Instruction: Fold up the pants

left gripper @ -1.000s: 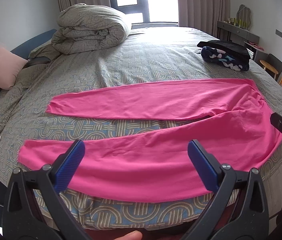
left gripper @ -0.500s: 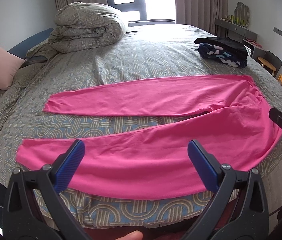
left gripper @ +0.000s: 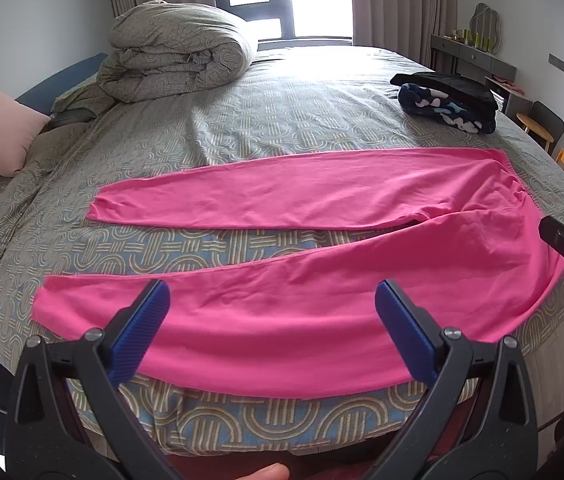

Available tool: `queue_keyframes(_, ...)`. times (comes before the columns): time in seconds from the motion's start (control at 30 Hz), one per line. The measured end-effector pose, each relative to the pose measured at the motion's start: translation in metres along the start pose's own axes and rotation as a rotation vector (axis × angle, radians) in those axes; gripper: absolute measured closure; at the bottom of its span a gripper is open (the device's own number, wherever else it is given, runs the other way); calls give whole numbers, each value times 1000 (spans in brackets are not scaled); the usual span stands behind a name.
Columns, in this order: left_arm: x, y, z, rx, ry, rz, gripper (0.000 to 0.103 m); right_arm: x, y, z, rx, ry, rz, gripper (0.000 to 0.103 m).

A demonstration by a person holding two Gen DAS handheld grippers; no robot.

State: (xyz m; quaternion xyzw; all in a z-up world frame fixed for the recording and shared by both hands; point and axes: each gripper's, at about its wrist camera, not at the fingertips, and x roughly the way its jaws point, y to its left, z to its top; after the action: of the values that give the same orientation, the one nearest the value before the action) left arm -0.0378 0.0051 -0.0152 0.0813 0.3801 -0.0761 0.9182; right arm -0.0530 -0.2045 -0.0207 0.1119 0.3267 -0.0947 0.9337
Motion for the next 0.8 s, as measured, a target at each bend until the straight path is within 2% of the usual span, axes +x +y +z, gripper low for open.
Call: queue_keyframes(0.8, 0, -2, 0, 8, -1, 0, 1, 2, -6, 0, 45, -9, 21, 6)
